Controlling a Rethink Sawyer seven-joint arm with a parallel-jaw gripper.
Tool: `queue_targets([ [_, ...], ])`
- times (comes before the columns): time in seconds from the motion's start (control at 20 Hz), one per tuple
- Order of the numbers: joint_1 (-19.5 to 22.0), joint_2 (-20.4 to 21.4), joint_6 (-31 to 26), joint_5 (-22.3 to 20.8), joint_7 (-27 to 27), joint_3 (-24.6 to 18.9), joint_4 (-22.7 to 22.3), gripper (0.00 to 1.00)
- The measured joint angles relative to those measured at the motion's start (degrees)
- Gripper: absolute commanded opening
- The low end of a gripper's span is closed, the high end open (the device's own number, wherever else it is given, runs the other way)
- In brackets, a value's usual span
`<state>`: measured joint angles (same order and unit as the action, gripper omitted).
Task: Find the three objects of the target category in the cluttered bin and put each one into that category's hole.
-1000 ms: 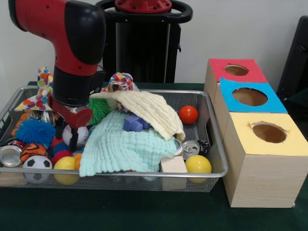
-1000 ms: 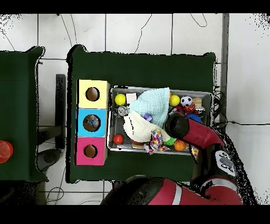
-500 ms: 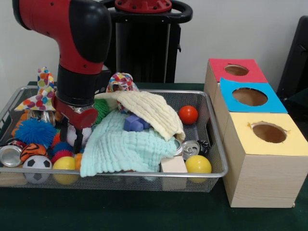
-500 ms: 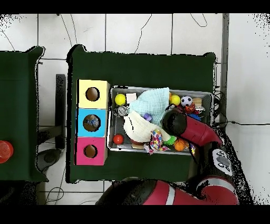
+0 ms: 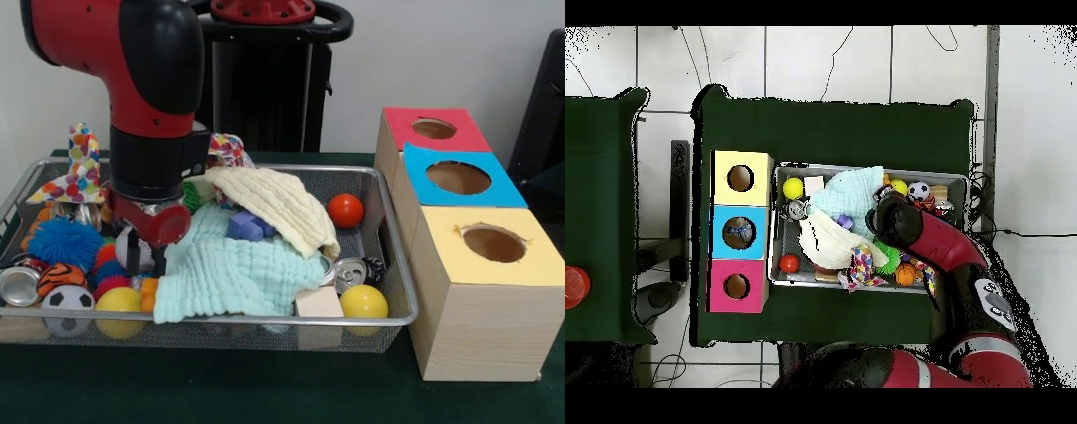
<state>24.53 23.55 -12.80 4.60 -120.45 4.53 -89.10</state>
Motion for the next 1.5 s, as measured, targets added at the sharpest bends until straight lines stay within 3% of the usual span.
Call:
queue_targets([
  [0.45, 4.38, -2.41, -0.09, 0.02, 0.00, -4.45, -0.06, 1.00],
  [0.65, 3.99, -2.55, -0.51, 0.06, 0.00, -4.56, -0.05, 1.00],
  [1.2, 1.43, -0.40, -9.42, 0.51, -0.01, -3.84, -0.99, 1.00],
  [1.5, 1.43, 0.37, -9.72, 0.52, -0.01, -2.82, -1.48, 1.00],
])
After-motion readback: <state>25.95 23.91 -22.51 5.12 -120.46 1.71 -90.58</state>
